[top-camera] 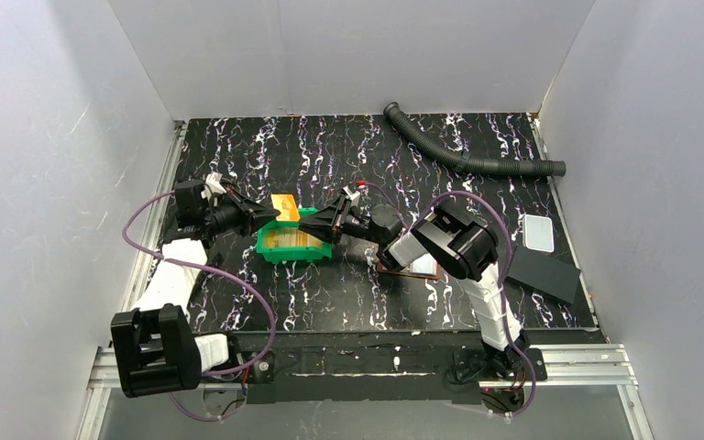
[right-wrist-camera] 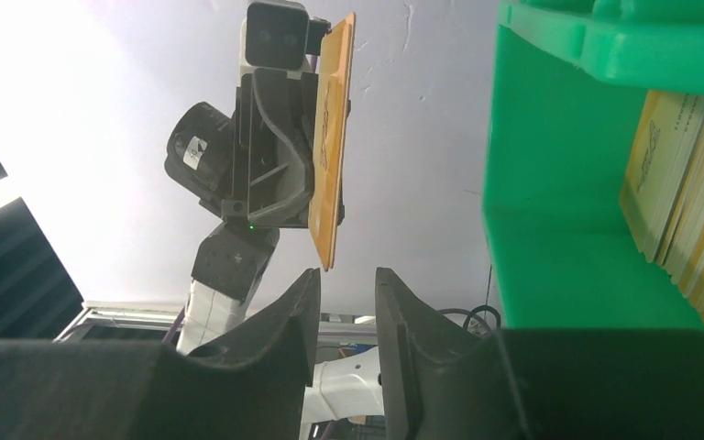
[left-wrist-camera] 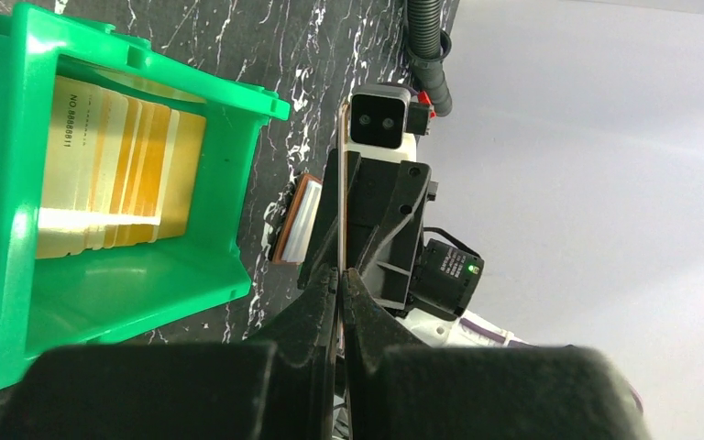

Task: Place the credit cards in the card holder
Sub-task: Place the credit card in the storage box.

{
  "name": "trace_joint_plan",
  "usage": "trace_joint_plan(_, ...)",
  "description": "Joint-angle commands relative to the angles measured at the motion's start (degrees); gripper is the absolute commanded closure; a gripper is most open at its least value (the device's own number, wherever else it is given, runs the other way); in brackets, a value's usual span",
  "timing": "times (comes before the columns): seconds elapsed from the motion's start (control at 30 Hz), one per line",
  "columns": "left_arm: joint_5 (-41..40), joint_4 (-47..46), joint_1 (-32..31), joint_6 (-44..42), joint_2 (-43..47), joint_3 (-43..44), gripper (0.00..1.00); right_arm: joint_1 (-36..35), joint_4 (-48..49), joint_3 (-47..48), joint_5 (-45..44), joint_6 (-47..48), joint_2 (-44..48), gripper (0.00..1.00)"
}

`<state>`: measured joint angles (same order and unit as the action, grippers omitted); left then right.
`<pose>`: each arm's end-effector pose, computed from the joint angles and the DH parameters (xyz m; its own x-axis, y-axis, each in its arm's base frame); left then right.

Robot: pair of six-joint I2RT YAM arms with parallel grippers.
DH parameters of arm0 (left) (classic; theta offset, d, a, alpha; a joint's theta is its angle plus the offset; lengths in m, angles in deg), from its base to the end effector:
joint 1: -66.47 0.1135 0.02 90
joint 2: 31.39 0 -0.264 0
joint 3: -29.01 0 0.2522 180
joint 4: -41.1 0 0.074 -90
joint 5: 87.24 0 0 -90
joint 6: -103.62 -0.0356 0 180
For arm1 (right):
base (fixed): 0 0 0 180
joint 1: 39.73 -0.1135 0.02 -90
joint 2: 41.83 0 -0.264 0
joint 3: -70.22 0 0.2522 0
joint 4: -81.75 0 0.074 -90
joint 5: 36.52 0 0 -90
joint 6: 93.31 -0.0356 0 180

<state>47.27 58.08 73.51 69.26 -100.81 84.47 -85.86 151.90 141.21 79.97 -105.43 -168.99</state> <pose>0.2583 0.0068 0.2487 -0.7085 -0.6807 -0.1865 -0.1338 0.3890 -0.9115 0.2814 0.3157 0.1400 -0.9593 0.2648 0.0984 0.0348 -0.2350 0.9714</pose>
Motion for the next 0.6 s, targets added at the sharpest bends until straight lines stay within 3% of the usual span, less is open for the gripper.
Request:
trace_joint_plan(0.0,2.8,-0.4,0.4,0.6,2.0,-0.7,1.0,0.3,3.6,1.5,-0.7,0.2,-0.1,0.66)
trace_joint_plan(0.3,3.4,-0.9,0.4,1.0,2.6,-1.6,1.0,0.2,5.9,3.2,-1.3,-1.6,-1.2,0.79)
trace_joint_plan(0.57,3.4,0.1,0.5,-0.2,3.1,-1.7,1.0,0.5,6.1,1.8,-1.8,-1.0,-1.6,0.82)
